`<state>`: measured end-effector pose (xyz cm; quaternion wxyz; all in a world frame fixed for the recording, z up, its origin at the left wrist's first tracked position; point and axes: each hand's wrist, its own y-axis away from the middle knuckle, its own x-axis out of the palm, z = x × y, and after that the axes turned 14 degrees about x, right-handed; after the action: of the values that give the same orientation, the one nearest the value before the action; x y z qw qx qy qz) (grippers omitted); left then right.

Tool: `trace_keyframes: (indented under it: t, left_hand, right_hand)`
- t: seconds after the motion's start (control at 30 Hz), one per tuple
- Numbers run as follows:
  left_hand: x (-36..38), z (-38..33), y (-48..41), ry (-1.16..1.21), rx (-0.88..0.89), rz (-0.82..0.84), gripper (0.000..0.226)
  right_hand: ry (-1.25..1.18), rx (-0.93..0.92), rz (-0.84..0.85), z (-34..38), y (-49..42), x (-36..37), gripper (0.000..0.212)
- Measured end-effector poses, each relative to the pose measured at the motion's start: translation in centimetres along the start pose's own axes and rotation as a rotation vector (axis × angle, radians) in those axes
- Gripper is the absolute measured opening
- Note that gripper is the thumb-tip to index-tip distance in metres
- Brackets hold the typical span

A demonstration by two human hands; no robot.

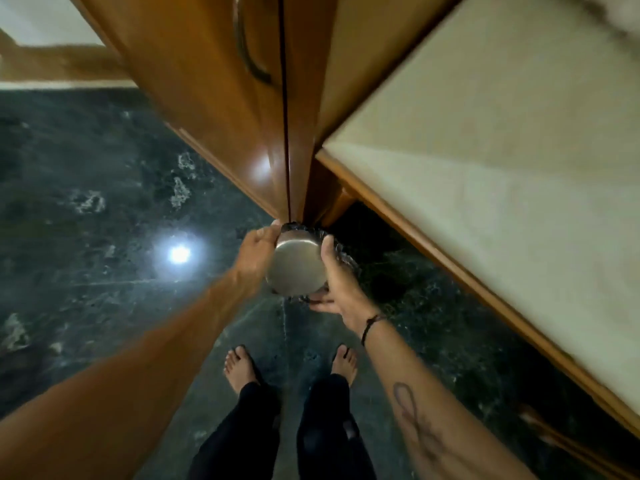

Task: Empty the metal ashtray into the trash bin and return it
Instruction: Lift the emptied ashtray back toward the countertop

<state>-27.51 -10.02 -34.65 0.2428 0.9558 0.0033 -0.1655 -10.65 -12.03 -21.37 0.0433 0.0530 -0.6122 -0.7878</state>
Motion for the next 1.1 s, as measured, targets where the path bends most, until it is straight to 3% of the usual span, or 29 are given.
trace_keyframes:
  t: [0.03,0.1,0.2,0.27,0.3,0.37,0.43,0.53,0.67,0.83,1.1]
  left_hand:
    - [-3.1,-8.5,2.6,0.054,0.088,-0.009,0.045]
    - [-6.6,-17.2,6.6,0.084,0.352,-0.012,0.053]
    - [-9.9,-22.3,12.3,0.132,0.376,-0.042,0.067]
    - [-11.4,-26.2,14.9,0.151,0.4,-0.033,0.061]
    - [-12.2,-29.2,16.0,0.165,0.433,0.001,0.058]
    - [-12.8,-31.5,17.3,0.174,0.495,0.085,0.059]
    - [-13.6,-34.6,18.7,0.125,0.521,0.156,0.084]
    - [-14.0,-38.9,18.7,0.089,0.528,0.319,0.12]
    - [-10.7,-43.9,18.9,-0.027,0.668,0.433,0.103]
    - [-3.3,-47.2,18.6,-0.173,0.786,0.391,0.106]
    - [8.6,-48.4,15.5,-0.336,0.7,0.288,0.115]
  right_hand:
    - [-0.107,0.035,0.116,0.6,3.4,0.0,0.077]
    - [-0.237,-0.001,0.256,1.8,8.4,0.1,0.08]
    - [-0.314,-0.189,0.255,4.0,16.7,-0.1,0.045]
    - [-0.337,-0.304,0.199,4.5,20.3,-0.4,0.029]
    - [-0.34,-0.366,0.161,5.1,22.7,-1.0,0.038]
    - [-0.365,-0.452,0.117,5.3,25.3,-1.7,0.085]
    - [-0.298,-0.563,0.037,6.0,28.6,-3.9,0.112]
    - [-0.144,-0.701,-0.034,7.4,32.2,-8.0,0.12]
    - [0.192,-0.837,-0.176,9.2,35.1,-14.8,0.129]
    - [0.454,-0.862,-0.358,10.2,35.9,-21.7,0.131]
    - [0.559,-0.774,-0.416,10.9,30.9,-32.1,0.122]
